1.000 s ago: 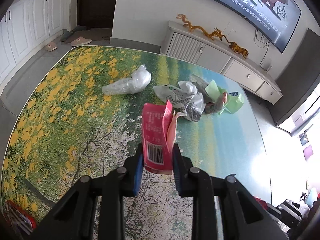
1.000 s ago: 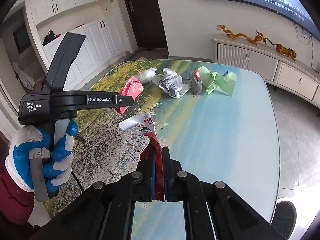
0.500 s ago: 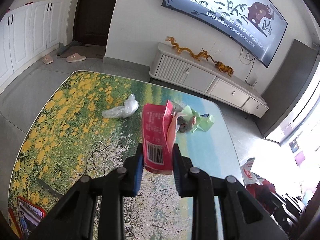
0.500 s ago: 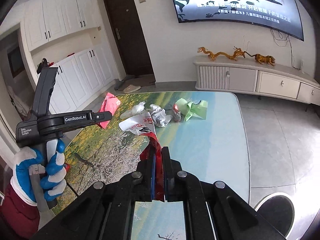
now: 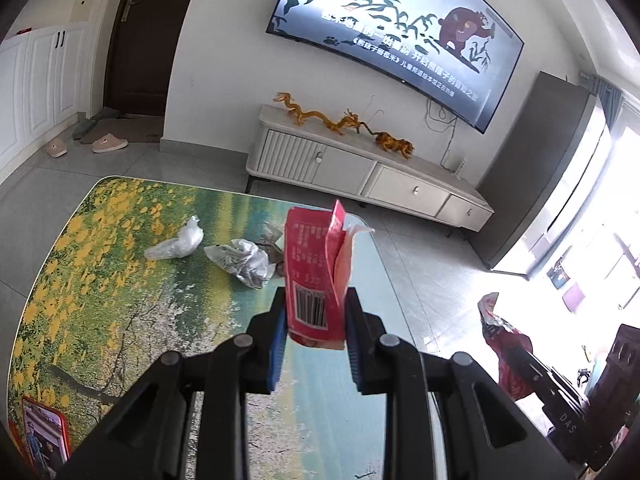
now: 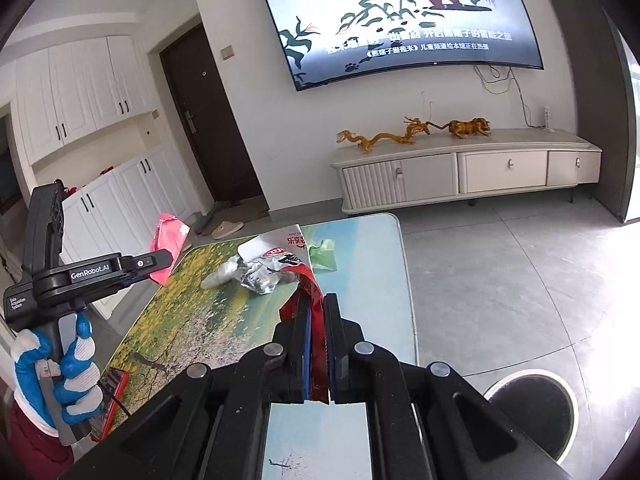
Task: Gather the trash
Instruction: 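Carry the red carton and red-white wrapper over the white bin with both tools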
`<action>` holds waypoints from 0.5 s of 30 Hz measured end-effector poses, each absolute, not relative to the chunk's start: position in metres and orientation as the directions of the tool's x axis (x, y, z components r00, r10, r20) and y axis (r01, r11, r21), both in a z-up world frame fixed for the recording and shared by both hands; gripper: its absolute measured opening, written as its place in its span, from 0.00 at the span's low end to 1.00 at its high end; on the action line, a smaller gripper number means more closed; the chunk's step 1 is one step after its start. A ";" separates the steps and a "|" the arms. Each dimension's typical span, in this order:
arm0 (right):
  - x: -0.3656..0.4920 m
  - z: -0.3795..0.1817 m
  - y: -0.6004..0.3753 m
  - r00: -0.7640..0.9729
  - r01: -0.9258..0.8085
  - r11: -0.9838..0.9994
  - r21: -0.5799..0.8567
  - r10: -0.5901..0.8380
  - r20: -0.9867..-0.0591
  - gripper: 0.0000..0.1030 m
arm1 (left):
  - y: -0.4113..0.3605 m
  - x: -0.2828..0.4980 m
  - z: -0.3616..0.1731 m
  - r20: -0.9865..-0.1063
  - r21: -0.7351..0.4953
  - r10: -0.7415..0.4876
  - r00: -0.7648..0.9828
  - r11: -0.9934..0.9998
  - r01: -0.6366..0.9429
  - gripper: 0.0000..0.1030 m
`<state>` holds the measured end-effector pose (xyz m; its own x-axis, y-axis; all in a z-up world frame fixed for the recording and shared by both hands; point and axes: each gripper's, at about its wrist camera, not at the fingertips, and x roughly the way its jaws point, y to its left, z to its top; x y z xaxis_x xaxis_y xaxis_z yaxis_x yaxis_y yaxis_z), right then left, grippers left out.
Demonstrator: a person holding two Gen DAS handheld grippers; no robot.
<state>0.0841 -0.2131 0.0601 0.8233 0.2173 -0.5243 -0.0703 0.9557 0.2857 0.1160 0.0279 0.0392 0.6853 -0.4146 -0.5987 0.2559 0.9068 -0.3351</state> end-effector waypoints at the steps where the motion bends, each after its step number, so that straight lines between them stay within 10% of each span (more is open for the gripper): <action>1: 0.080 0.060 -0.219 0.828 -0.056 0.956 0.289 0.207 -0.521 0.06 | 0.022 0.115 0.040 -0.598 -0.334 -0.423 0.681 0.904 0.269 0.24; 15: 0.042 0.037 -0.318 0.839 0.202 0.902 0.382 0.042 -0.543 0.06 | -0.104 0.108 0.018 -0.669 -0.241 -0.500 0.549 0.845 0.477 0.24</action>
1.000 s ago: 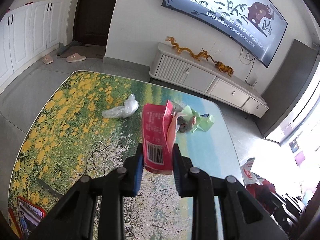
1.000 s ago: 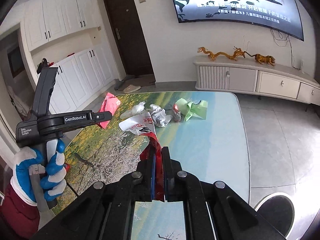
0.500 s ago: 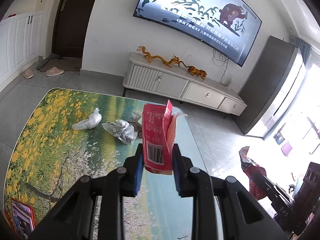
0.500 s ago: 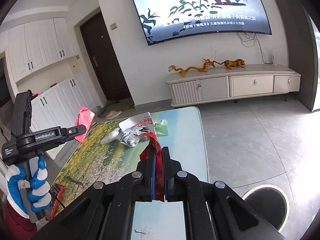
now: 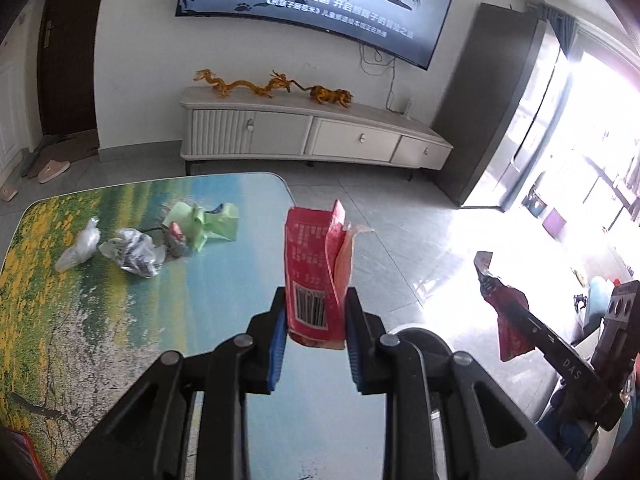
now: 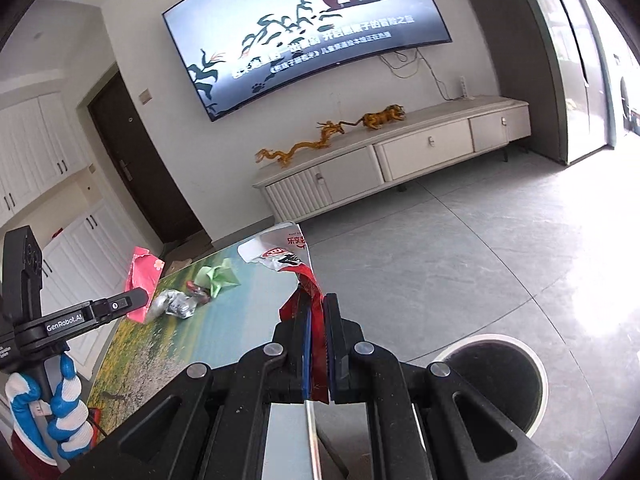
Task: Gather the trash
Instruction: 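Carry the red carton and red-white wrapper over the white bin with both tools, then open the right tool to drop the red-white wrapper into the bin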
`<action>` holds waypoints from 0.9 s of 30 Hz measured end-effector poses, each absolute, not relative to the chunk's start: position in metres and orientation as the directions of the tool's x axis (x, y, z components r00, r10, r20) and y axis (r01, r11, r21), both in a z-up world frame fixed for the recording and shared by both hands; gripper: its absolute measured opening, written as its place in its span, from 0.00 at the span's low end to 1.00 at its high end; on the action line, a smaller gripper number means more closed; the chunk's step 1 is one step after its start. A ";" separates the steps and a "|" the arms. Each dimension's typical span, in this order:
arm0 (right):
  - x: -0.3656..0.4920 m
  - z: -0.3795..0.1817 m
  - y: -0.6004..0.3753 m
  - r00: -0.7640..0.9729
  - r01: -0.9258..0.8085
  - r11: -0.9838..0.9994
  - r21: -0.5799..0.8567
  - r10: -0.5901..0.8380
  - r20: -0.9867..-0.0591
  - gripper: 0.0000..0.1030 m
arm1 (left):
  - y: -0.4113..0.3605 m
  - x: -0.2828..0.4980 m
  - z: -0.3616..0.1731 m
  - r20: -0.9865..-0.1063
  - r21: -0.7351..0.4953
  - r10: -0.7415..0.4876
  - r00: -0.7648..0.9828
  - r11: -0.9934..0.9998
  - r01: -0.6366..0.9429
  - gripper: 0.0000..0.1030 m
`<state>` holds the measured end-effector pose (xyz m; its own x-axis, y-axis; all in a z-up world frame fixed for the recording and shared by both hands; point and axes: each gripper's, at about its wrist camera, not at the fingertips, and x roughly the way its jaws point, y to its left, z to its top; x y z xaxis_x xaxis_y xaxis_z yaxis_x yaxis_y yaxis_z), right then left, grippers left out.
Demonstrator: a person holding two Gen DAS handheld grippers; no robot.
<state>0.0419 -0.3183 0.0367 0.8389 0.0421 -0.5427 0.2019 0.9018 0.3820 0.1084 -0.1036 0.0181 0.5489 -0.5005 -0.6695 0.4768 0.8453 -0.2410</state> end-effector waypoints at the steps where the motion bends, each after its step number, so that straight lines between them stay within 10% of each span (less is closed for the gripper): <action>1: 0.040 0.032 -0.326 0.834 0.225 0.893 0.390 0.031 -0.551 0.06 | -0.114 0.108 0.015 -0.675 -0.234 -0.505 0.538 0.838 0.493 0.24; 27: 0.027 -0.122 -0.462 0.573 0.628 0.659 0.414 -0.031 -0.819 0.09 | -0.352 0.103 -0.111 -0.840 -0.193 -0.490 0.233 0.671 0.715 0.27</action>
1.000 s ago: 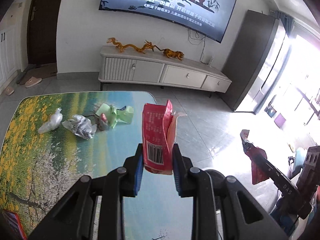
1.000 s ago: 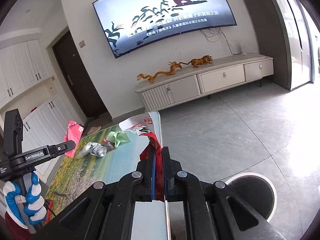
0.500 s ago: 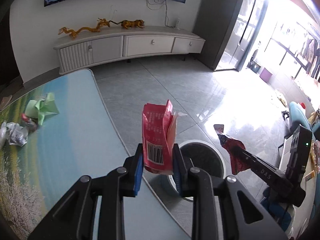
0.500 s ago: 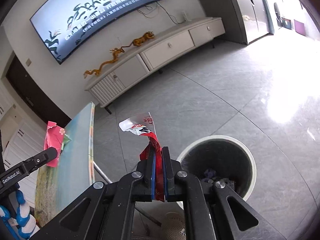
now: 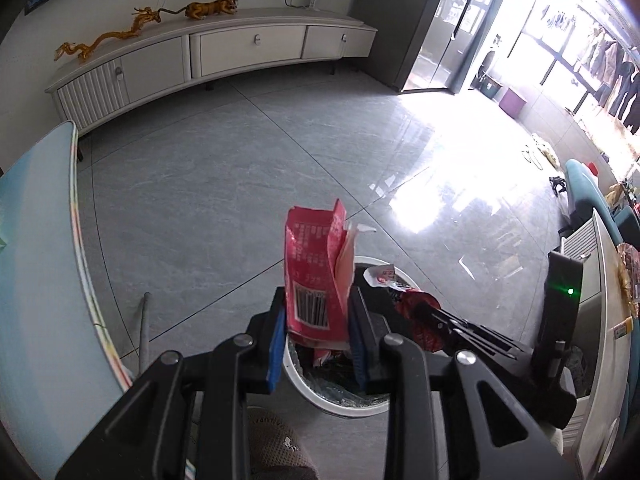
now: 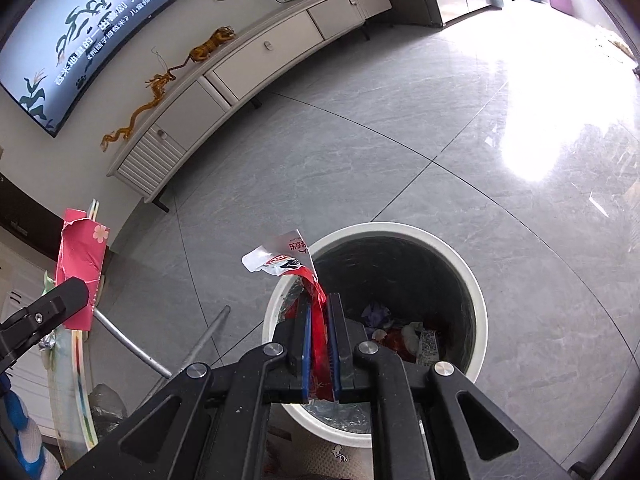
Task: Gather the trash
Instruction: 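Open the right tool to drop the red-white wrapper into the bin, then open the left tool to drop the red carton into the bin, then move both open tools back to the remaining wrappers on the table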
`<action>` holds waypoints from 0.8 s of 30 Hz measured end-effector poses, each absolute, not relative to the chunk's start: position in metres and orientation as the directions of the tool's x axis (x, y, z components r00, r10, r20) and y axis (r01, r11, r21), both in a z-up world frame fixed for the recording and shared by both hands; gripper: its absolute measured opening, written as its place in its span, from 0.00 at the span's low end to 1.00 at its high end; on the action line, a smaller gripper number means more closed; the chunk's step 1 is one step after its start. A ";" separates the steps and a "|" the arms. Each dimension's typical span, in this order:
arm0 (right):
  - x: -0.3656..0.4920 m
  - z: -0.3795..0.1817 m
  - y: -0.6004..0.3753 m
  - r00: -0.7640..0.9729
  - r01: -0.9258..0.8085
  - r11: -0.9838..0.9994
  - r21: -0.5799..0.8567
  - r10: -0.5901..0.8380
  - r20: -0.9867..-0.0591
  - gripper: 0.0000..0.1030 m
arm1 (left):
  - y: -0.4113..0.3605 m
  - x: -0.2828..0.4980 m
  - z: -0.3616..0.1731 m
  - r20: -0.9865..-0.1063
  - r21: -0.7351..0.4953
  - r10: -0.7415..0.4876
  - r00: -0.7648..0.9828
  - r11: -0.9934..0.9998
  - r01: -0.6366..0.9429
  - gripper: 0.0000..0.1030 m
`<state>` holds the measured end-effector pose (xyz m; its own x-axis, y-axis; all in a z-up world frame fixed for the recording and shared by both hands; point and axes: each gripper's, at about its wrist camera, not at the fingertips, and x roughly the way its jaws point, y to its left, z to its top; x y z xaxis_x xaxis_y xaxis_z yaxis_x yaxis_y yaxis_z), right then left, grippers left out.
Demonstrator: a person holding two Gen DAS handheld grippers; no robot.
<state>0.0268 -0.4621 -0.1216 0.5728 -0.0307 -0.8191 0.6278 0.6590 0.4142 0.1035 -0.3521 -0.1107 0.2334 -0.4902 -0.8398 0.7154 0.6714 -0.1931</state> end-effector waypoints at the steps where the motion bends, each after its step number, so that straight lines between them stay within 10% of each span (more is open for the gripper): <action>1: 0.026 -0.125 -0.465 0.565 0.635 0.654 0.411 -0.031 -0.824 0.10 | -0.356 0.104 -0.113 -0.840 -0.202 -0.494 0.224 0.668 0.716 0.27; 7: 0.021 -0.127 -0.475 0.546 0.670 0.631 0.391 -0.061 -0.836 0.41 | -0.379 0.096 -0.117 -0.819 -0.296 -0.559 0.125 0.600 0.743 0.47; 24: 0.007 -0.053 -0.460 0.633 0.640 0.657 0.397 -0.158 -0.758 0.44 | -0.296 0.103 -0.041 -0.719 -0.238 -0.610 0.333 0.666 0.707 0.49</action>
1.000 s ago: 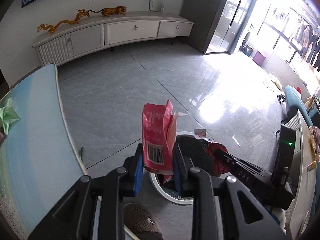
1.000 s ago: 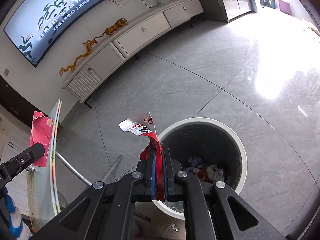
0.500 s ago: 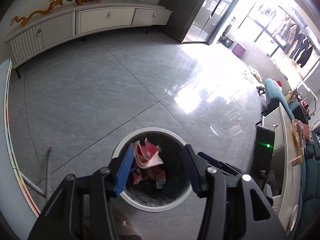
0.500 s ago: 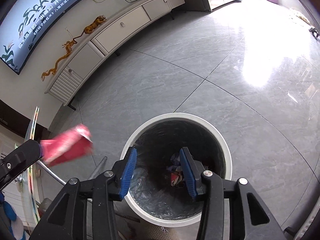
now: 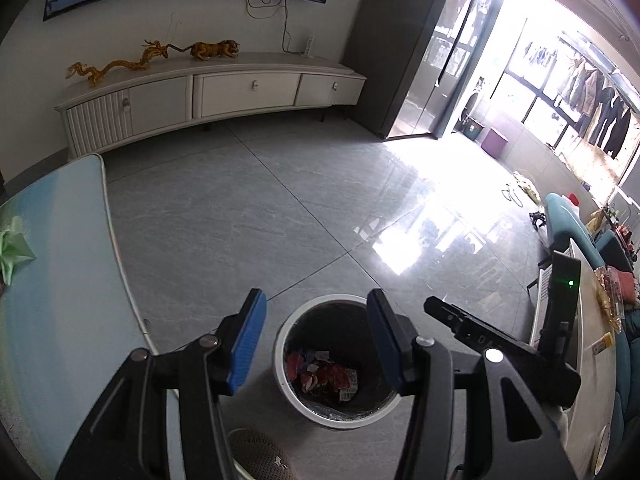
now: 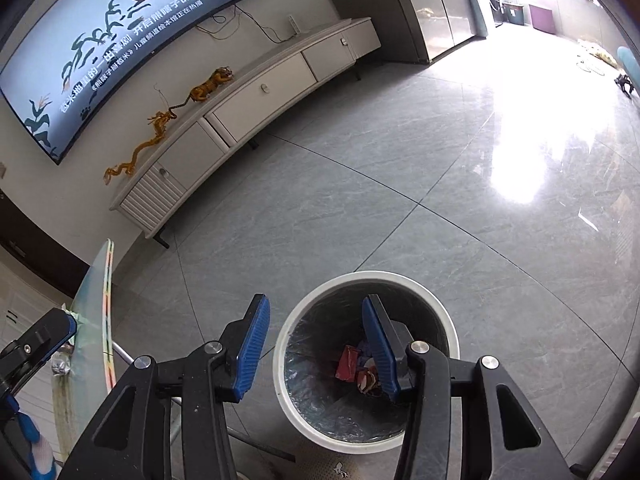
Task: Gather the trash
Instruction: 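Move both open tools back to the remaining wrappers on the table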
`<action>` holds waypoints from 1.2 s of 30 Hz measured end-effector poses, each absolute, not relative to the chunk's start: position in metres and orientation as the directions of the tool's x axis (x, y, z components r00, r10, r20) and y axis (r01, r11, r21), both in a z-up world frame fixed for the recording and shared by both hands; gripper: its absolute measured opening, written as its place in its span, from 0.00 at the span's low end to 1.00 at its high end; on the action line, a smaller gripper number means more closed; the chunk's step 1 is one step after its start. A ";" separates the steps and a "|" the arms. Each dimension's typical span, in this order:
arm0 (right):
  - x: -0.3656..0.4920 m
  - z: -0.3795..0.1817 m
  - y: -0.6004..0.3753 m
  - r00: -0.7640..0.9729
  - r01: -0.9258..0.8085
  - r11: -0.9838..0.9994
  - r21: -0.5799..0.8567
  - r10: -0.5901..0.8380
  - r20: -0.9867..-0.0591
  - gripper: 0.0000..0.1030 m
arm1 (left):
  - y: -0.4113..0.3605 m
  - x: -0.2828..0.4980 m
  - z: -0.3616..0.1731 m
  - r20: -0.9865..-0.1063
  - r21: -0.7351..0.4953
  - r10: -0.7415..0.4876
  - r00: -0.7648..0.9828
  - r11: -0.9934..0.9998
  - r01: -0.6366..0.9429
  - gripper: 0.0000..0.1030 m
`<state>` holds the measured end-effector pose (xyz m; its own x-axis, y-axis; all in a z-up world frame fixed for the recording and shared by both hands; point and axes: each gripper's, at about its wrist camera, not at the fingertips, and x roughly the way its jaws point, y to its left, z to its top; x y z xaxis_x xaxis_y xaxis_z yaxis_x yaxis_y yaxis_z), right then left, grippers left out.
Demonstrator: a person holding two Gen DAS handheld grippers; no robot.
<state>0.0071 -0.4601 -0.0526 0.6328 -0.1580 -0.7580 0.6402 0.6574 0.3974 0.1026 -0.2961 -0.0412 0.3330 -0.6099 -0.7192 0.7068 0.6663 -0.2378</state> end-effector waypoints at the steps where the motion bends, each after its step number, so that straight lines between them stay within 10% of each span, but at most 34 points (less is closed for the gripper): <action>1: 0.009 -0.045 -0.455 0.641 0.631 0.667 0.397 -0.159 -0.750 0.44 | -0.288 0.103 -0.037 -0.712 -0.225 -0.604 0.359 0.680 0.698 0.49; 36: 0.073 0.073 -0.214 0.806 0.224 0.935 0.273 -0.021 -0.591 0.49 | 0.047 0.068 0.058 -0.460 -0.085 -0.159 0.874 0.987 0.135 0.60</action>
<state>0.0729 -0.2142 0.0734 0.8062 -0.0206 -0.5913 0.2242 0.9355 0.2732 0.0681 0.0475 0.0580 0.8739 -0.1587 -0.4595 0.1346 0.9872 -0.0850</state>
